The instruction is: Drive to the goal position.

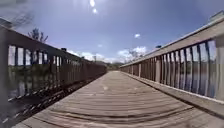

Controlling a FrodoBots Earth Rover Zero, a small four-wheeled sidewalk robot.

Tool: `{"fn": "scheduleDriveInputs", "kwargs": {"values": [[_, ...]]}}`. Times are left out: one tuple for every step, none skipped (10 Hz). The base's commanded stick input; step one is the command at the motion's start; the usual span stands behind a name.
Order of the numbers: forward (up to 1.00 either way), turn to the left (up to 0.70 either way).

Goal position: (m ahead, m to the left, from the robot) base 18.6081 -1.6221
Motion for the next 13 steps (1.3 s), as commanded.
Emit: {"fn": "scheduleDriveInputs", "kwargs": {"values": [[0.70,0.00],[0.70,0.00],[0.70,0.00],[0.70,0.00],[0.70,0.00],[0.70,0.00],[0.70,0.00],[0.70,0.00],[0.70,0.00],[0.70,0.00],[0.70,0.00],[0.70,0.00],[0.70,0.00]]}}
